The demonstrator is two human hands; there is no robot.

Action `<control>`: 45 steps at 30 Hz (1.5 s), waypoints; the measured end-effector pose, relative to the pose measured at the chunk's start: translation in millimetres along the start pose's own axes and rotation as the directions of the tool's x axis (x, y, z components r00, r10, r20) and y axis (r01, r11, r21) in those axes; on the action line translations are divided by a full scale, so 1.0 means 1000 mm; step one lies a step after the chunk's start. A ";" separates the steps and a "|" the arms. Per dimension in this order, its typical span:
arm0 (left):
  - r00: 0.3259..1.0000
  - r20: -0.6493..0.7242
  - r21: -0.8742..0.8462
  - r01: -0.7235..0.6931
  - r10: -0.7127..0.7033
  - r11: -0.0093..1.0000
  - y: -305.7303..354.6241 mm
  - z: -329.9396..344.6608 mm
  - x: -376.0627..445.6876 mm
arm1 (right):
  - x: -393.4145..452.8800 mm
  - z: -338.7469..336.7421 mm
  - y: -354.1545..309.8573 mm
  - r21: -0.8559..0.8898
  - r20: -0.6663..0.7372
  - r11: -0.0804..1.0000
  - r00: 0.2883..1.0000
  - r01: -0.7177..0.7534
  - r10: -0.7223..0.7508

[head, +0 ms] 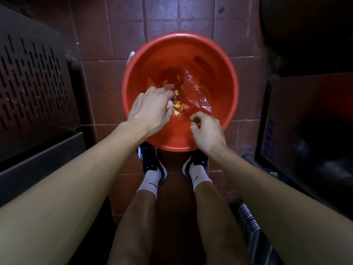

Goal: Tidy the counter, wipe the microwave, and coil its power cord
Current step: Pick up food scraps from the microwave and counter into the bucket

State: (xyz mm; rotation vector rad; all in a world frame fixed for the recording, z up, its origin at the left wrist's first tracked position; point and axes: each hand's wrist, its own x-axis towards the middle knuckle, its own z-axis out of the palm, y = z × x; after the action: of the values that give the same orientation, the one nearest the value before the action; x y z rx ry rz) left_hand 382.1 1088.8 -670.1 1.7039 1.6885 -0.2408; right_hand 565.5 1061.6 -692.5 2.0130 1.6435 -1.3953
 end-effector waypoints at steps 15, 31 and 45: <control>0.990 0.130 0.009 0.049 -0.049 0.999 0.008 -0.063 -0.098 | -0.076 -0.055 -0.060 -0.099 -0.018 0.992 0.996 0.080 -0.082; 0.992 0.000 0.021 0.127 -0.127 0.992 0.046 -0.230 -0.263 | -0.262 -0.153 -0.183 -0.017 -0.145 0.970 0.959 0.244 -0.244; 0.885 -0.234 -0.091 0.392 -0.402 0.915 0.101 -0.279 -0.397 | -0.332 -0.226 -0.225 -0.361 0.208 0.700 0.785 0.616 -0.584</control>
State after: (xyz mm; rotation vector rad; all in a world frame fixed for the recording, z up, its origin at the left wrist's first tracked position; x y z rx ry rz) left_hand 329.5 949.5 -197.5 1.3847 2.2118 -0.1838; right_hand 515.5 1071.7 -234.6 1.2028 2.4465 -1.1090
